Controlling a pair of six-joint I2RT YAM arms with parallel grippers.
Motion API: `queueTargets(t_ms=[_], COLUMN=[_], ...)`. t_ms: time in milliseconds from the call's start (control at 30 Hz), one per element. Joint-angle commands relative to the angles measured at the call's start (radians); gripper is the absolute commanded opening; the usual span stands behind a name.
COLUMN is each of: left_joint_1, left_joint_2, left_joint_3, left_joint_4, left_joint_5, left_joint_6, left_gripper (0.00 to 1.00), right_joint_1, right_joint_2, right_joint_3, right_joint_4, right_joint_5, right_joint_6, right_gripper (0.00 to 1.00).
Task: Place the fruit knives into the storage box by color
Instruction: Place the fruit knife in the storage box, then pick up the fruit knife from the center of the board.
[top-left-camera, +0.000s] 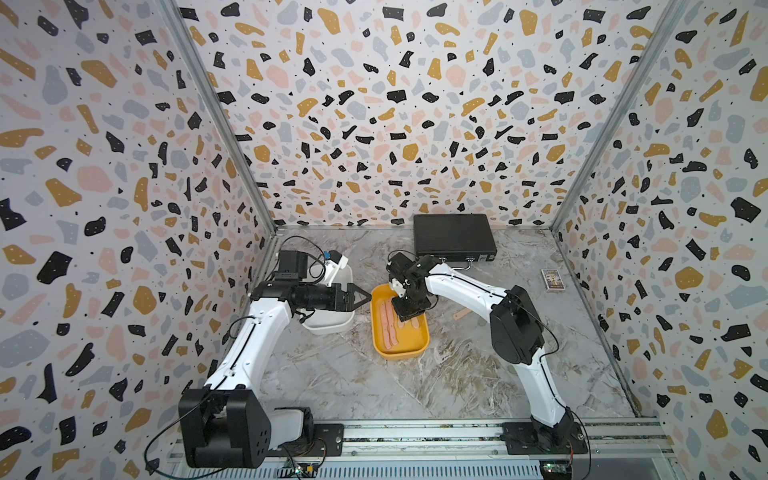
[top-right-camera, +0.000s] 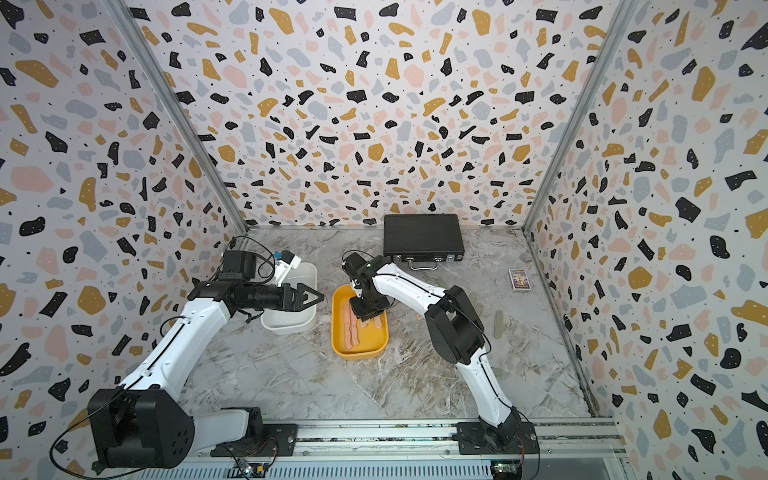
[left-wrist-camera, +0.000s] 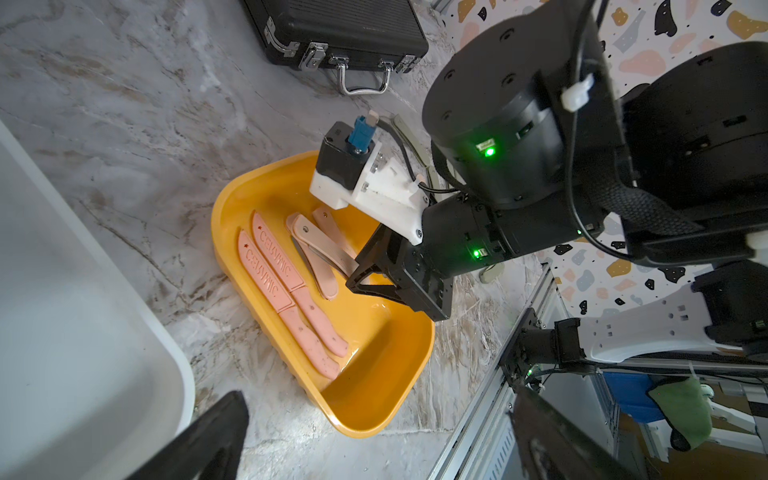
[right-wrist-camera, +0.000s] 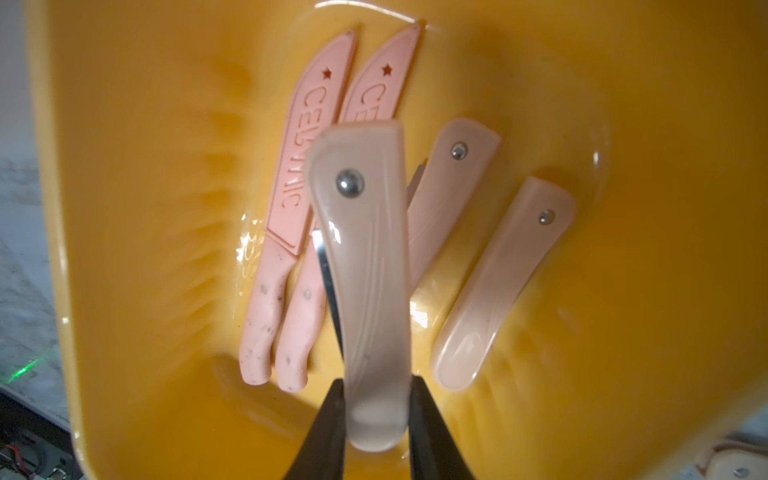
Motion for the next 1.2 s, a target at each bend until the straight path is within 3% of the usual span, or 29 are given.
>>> queueTargets(t_ms=[0,133,333,600,767,1033,1167], left_joint_1=[0.005,0.004,0.005,0.004,0.004,-0.007,-0.056], left_joint_2=[0.005,0.007,0.010,0.007,-0.007,-0.017,-0.031], left_joint_3=[-0.002,-0.004,-0.003,-0.003,-0.001,0.004,0.004], left_joint_4=[0.015,0.015,0.015,0.015,0.014,0.016,0.026], left_joint_5=[0.015,0.011,0.008,0.004,0.011,0.015,-0.015], left_joint_6=[0.002,0.002,-0.001,-0.001,-0.005,-0.016,-0.016], left_gripper=[0.99,0.99,0.99,0.99,0.99,0.99,0.99], right_joint_1=[0.001,0.000,0.000,-0.003,-0.017,-0.065,-0.110], right_joint_2=[0.008,0.021,-0.036,-0.140,-0.238,-0.352,-0.415], right_joint_3=[0.024,0.023,-0.008,-0.056,-0.180,-0.314,-0.425], right_joint_4=[0.005,0.008,0.036,0.067,0.171,0.209,0.253], right_joint_5=[-0.005,-0.003,0.005,0.056,0.072,0.099,0.095], right_joint_6=[0.013,0.015,0.017,0.018,0.057,0.074,0.096], right_gripper=[0.26,0.28,0.49,0.56,0.69,0.70,0.70])
